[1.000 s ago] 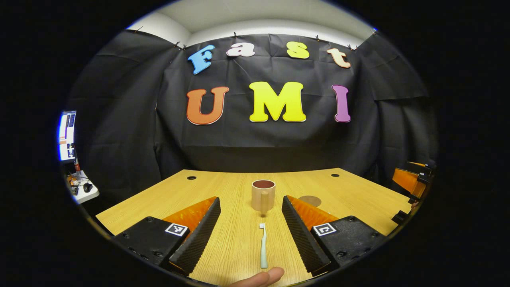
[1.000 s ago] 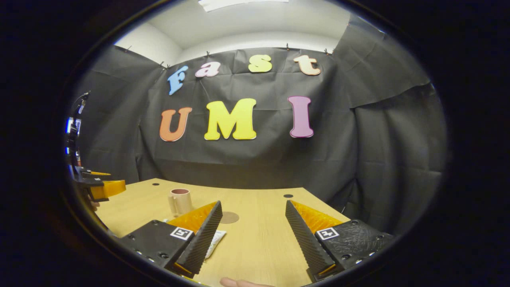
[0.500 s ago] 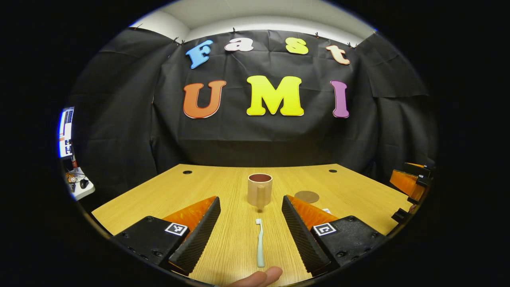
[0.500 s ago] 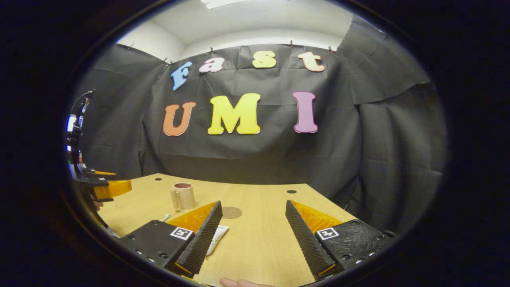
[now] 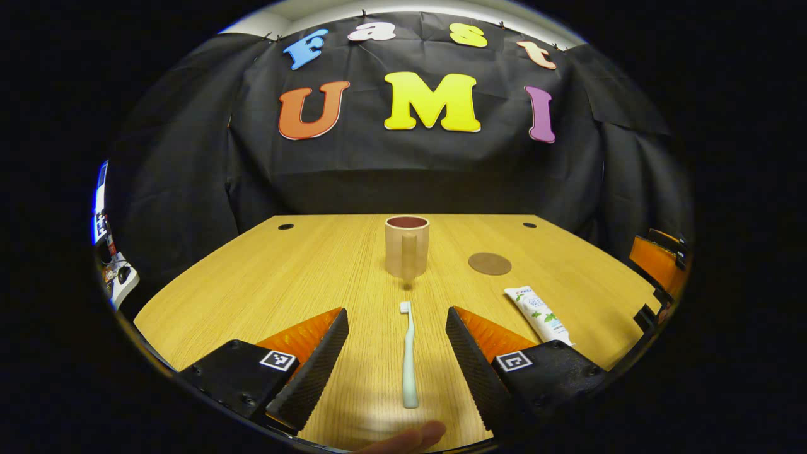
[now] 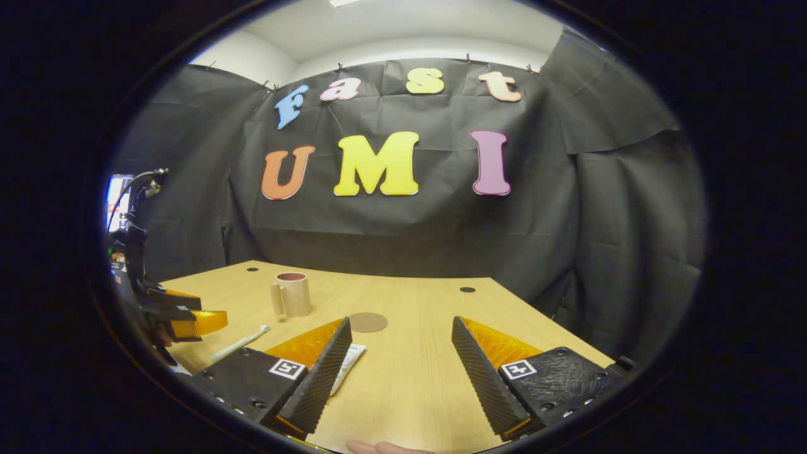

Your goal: Put the toothbrush and toothpaste on the desktop into the cup, then pick up the cup and place it on the coaster on the desktop.

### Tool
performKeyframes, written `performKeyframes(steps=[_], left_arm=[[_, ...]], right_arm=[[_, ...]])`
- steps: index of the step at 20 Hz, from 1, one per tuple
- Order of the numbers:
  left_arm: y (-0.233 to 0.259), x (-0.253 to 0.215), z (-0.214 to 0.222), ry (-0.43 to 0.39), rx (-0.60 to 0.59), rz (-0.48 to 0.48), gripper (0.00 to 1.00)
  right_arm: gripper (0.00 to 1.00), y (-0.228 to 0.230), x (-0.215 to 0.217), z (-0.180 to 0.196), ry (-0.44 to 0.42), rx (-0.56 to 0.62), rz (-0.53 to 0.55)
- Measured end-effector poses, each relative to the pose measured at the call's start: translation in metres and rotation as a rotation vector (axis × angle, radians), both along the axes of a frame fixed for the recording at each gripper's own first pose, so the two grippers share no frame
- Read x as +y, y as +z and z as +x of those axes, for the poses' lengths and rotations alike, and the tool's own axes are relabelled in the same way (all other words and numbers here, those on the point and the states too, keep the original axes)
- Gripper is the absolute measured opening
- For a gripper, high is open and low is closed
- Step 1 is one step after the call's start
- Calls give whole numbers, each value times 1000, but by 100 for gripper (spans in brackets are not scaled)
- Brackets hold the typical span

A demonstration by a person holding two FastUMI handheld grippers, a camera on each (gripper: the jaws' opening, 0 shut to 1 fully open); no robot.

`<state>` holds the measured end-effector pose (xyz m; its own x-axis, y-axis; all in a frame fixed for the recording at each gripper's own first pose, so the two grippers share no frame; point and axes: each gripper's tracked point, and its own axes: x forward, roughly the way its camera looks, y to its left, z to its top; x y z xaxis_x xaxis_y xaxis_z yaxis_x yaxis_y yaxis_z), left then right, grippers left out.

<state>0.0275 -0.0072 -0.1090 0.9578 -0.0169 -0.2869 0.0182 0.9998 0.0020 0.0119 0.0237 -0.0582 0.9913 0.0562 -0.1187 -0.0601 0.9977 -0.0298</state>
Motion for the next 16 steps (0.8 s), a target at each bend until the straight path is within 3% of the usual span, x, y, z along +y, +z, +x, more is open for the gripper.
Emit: performKeyframes(steps=[5, 9, 12, 15, 16], left_arm=[[-25, -8, 26, 4, 89, -33, 99], [-40, -12, 35, 1, 154, -17, 91], [-50, -10, 36, 4, 211, -12, 79], [-52, -3, 37, 22, 247, -9, 60], [-58, -6, 37, 25, 260, -9, 48]], right_arm=[[97, -28, 9, 7, 17, 86, 25], [97, -37, 13, 10, 15, 101, 26], [97, -45, 19, 14, 19, 121, 24], [97, -49, 24, 16, 25, 128, 27], [97, -50, 25, 16, 27, 129, 26]])
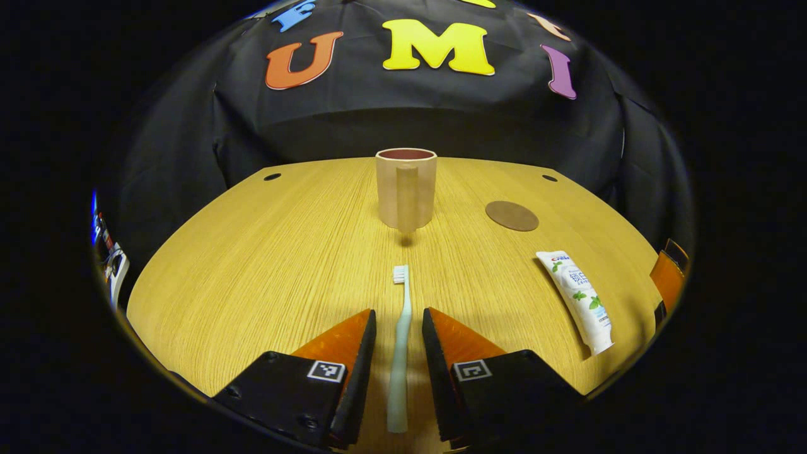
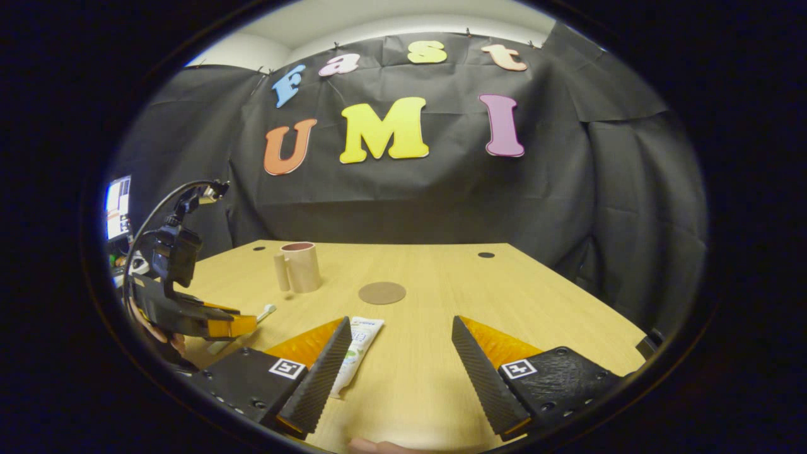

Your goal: Put the toothbrush and toothpaste on the desktop into the cup, then pick up the cup and place it on the coaster on the desktop.

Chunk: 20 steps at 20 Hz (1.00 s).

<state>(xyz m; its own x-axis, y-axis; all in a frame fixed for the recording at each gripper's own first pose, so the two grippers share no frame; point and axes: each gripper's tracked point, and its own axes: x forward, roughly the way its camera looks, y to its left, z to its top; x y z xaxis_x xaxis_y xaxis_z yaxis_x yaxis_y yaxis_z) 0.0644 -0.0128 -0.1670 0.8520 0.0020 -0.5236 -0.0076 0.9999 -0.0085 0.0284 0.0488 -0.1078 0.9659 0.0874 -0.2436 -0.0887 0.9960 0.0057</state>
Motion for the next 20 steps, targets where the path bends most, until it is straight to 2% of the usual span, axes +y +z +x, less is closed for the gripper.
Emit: performKeyframes(steps=[3, 4, 7, 11, 15, 20], left_arm=[[-3, -3, 2, -3, 8, 30, 41], [-3, -4, 3, -3, 10, 24, 43], [-3, -5, 4, -12, 8, 13, 24], [-3, -1, 4, 2, 14, -20, 12], [1, 2, 1, 7, 1, -52, 7], [29, 9, -8, 19, -100, -73, 7]], right_arm=[[97, -2, 0, 3, -2, 4, 5], [97, -2, 1, 3, -3, 7, 7], [96, 1, 6, 7, 2, 11, 4], [96, 8, 15, 17, 3, 10, -29], [98, 1, 32, 28, 14, 71, -24], [97, -28, 50, 34, 28, 176, -49]])
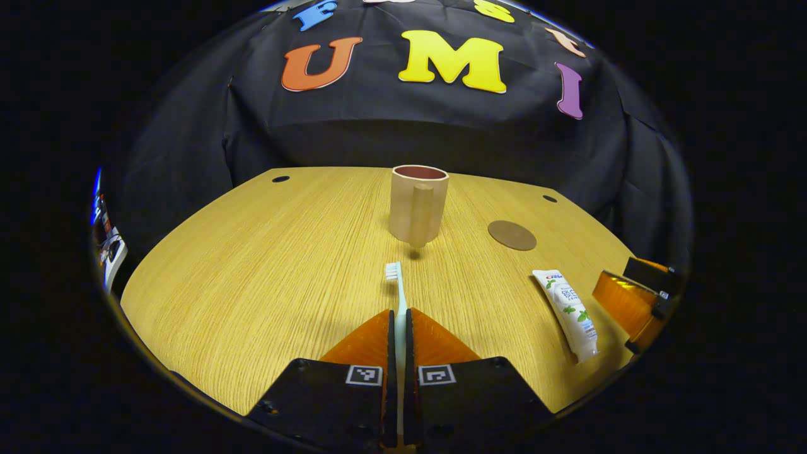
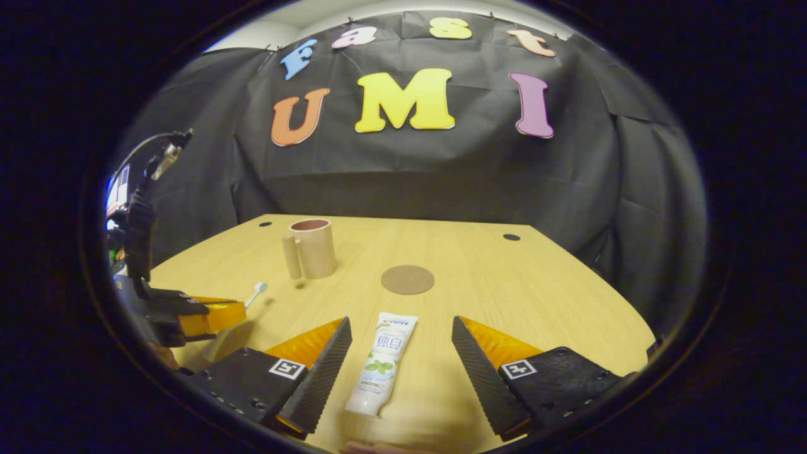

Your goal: Put the toothbrush and toothpaste on the desktop into the cup, then pick up the cup and place it on the coaster on the desktop.

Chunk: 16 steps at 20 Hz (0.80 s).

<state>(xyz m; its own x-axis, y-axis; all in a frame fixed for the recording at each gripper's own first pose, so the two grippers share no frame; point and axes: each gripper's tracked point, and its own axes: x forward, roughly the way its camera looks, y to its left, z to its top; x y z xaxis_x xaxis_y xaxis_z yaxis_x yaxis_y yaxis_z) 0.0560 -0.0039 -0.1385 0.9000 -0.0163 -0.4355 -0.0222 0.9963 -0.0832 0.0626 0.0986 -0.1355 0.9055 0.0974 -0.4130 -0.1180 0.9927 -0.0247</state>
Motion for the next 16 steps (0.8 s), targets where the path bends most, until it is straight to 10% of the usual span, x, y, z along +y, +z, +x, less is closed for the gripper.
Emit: performKeyframes(steps=[6, 16], left_arm=[[50, 2, -16, -7, -156, 3, 7], [103, -8, -23, -36, -297, 30, 7]], right_arm=[[96, -38, 9, -1, -32, 137, -25], [39, -60, 17, 2, -49, 239, 37]])
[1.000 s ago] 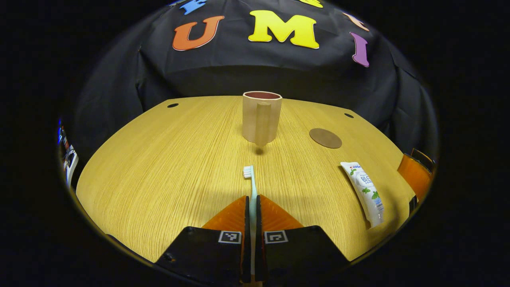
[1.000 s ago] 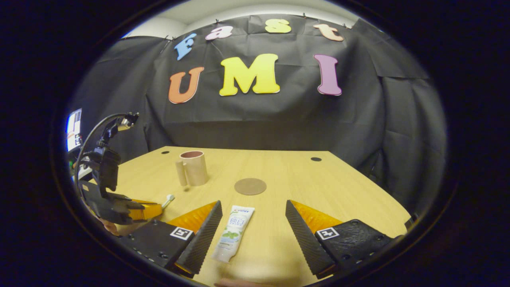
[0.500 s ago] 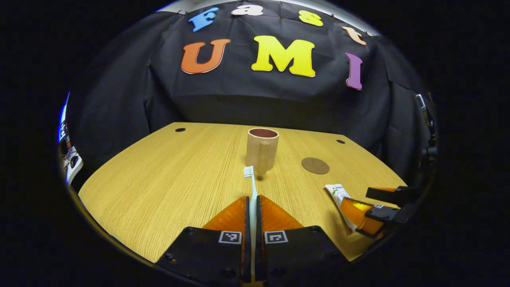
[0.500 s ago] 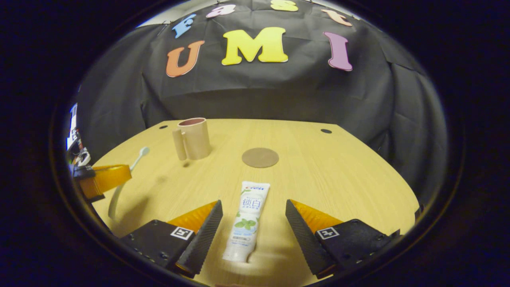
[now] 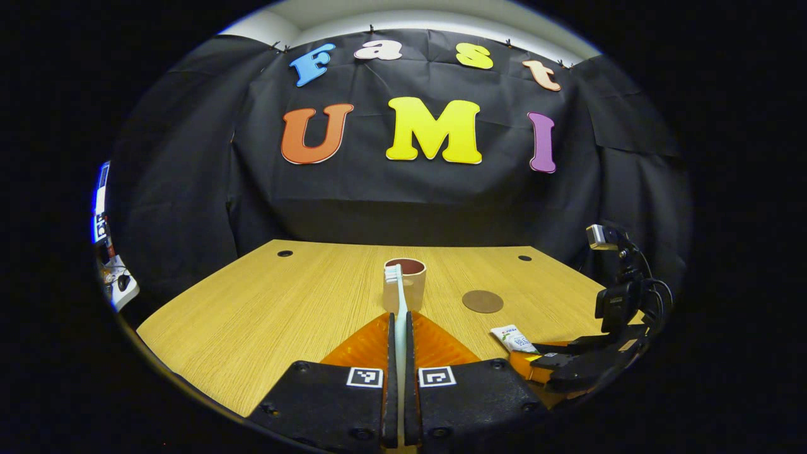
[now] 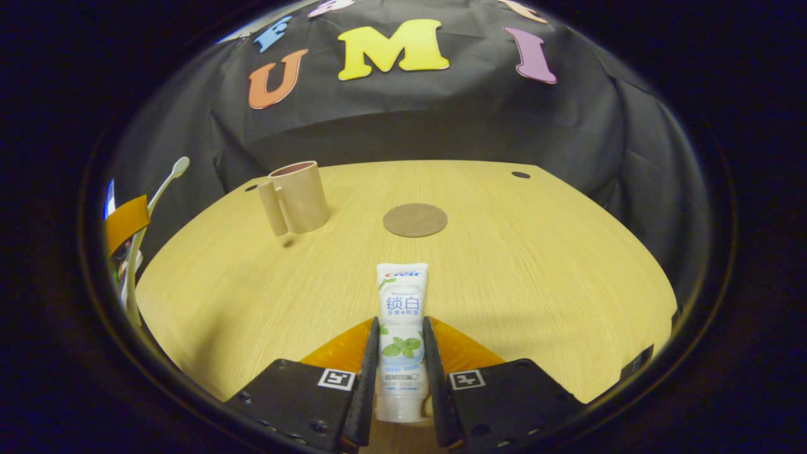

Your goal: Put the toothbrush and toothpaste on the desktop into the cup, then pick up the cup and place it on the coaster on the desktop.

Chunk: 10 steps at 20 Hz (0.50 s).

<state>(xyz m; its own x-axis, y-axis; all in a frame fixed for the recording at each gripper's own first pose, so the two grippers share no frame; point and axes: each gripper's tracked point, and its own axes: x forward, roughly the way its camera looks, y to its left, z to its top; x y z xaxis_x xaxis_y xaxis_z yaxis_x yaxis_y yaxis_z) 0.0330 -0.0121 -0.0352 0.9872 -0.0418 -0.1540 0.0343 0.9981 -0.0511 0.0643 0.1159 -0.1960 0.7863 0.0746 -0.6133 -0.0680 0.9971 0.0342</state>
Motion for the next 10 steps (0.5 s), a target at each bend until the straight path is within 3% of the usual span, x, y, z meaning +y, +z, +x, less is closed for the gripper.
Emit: performKeyframes(steps=[2, 4, 5, 10], left_arm=[[-4, -4, 4, -15, 17, -14, 7], [-4, -4, 8, -10, 19, -24, 7], [-4, -1, 11, -9, 17, -22, 7], [-1, 2, 28, -8, 7, -19, 7]], right_arm=[[34, 2, 0, 0, 4, 0, 30], [35, 4, -2, 0, 7, -13, 23], [30, 7, -2, 0, 11, -31, 15], [30, 39, -2, 4, 36, -136, -4]])
